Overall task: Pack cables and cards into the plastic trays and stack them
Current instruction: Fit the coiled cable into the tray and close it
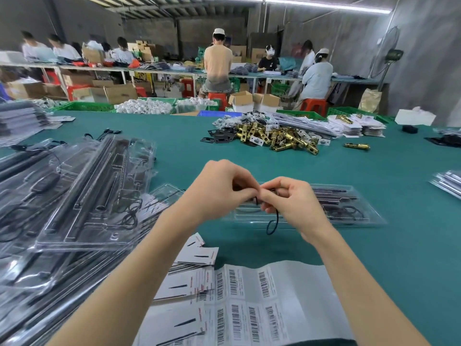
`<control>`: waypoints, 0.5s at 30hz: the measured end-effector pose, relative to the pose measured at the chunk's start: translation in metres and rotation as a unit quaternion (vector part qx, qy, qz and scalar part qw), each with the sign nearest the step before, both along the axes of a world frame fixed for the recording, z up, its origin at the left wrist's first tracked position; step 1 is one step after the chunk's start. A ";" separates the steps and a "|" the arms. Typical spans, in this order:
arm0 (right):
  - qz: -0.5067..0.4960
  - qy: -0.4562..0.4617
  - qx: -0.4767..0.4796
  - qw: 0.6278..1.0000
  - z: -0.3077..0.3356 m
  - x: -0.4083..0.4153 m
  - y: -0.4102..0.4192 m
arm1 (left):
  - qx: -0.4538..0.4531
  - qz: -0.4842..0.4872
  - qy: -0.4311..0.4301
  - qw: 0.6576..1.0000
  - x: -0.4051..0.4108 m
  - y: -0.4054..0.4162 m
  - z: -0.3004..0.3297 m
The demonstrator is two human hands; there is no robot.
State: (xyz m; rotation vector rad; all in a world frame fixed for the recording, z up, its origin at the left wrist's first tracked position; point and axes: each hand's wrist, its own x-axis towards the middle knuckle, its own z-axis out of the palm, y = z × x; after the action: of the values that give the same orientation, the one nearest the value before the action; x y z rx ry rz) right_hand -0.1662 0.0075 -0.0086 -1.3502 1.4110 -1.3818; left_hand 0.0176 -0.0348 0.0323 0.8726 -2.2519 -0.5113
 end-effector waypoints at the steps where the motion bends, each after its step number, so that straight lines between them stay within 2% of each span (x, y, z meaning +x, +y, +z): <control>1: 0.056 -0.008 0.027 0.998 0.002 0.000 0.003 | 0.017 -0.004 0.041 0.999 0.005 -0.003 0.002; 4: 0.173 -0.101 0.077 0.977 0.005 0.000 0.009 | 0.107 -0.011 0.171 0.979 0.018 -0.016 -0.002; 6: 0.211 -0.179 0.079 0.958 0.007 0.002 0.010 | 0.194 -0.021 0.248 0.949 0.016 -0.017 -0.011; 9: 0.240 -0.268 0.077 0.930 0.007 0.007 0.010 | 0.357 -0.062 0.356 0.861 -0.001 -0.010 -0.029; 11: 0.207 -0.359 0.056 0.908 0.003 0.011 0.006 | 0.430 -0.084 0.423 0.793 -0.015 -0.007 -0.042; 12: 0.172 -0.386 0.042 0.905 0.001 0.012 0.004 | 0.454 -0.080 0.441 0.770 -0.019 -0.005 -0.045; 13: 0.133 -0.393 0.030 0.909 -0.001 0.012 0.002 | 0.469 -0.070 0.450 0.757 -0.022 -0.004 -0.048; 15: 0.063 -0.386 0.006 0.920 -0.005 0.012 -0.004 | 0.484 -0.053 0.440 0.754 -0.025 -0.003 -0.049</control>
State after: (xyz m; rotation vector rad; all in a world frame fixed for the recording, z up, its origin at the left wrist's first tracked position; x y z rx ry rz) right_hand -0.1540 0.0036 -0.0132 -0.7195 0.7787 -1.5651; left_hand -0.0071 -0.0374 -0.0169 0.6910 -1.0530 -1.7972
